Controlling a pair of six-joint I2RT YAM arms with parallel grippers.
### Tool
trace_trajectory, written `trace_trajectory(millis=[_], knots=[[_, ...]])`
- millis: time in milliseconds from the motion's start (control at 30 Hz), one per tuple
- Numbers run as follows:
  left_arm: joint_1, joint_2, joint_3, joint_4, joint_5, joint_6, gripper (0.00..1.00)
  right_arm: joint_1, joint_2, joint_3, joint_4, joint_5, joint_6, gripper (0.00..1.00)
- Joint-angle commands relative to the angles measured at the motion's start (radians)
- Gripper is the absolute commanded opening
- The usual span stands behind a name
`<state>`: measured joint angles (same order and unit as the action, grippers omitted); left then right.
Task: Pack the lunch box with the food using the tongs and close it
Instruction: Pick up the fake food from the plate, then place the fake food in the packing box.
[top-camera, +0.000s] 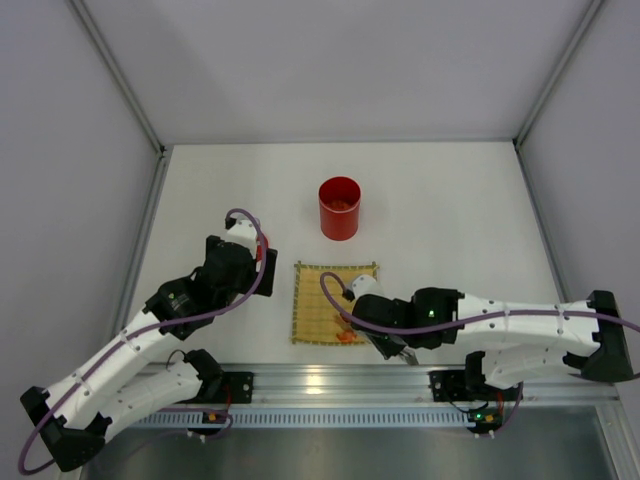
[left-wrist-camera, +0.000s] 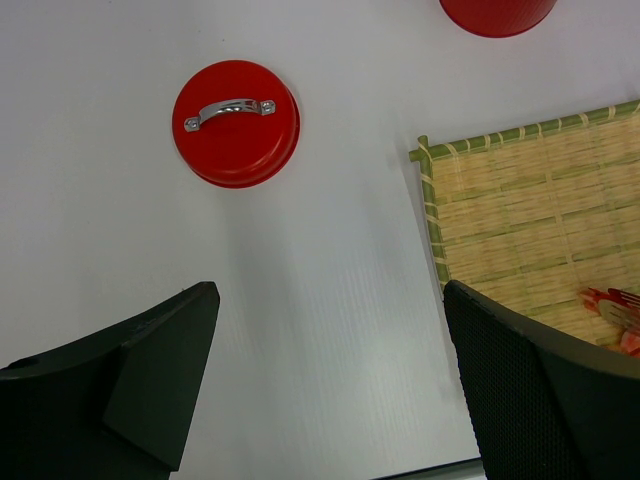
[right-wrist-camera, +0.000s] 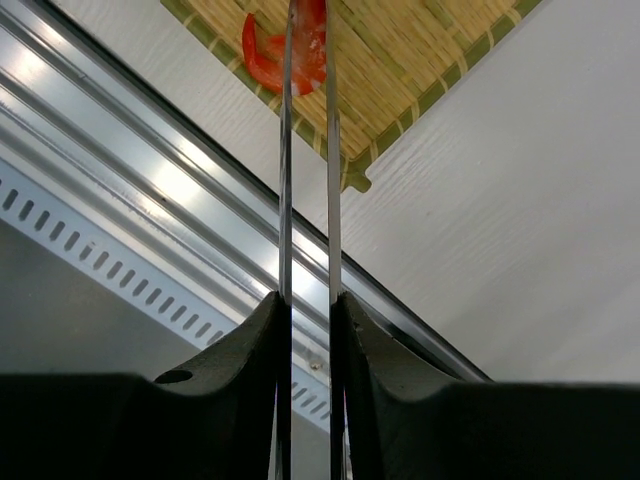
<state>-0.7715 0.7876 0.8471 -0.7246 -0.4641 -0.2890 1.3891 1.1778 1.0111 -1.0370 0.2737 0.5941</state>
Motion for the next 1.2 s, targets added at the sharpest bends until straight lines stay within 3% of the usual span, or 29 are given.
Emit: trace_trajectory(millis=[0, 633, 833, 1167], knots=[[-0.002, -0.013, -0.006, 0.033, -0.005, 0.002, 0.99, -0.021, -0.010, 0.063, 0.015, 0.045, -0.004, 0.24], [-0.002, -0.014, -0.006, 0.034, -0.005, 0.004, 0.99, -0.111, -0.035, 0.274, -0.024, 0.144, -0.048, 0.21], [-0.002, -0.014, -0.008, 0.033, -0.005, 0.004, 0.99, -0.261, 0.003, 0.424, 0.009, 0.111, -0.146, 0.21], [-0.002, -0.014, -0.008, 0.033, -0.004, 0.005, 0.99, -0.562, 0.218, 0.675, 0.098, -0.003, -0.269, 0.21]])
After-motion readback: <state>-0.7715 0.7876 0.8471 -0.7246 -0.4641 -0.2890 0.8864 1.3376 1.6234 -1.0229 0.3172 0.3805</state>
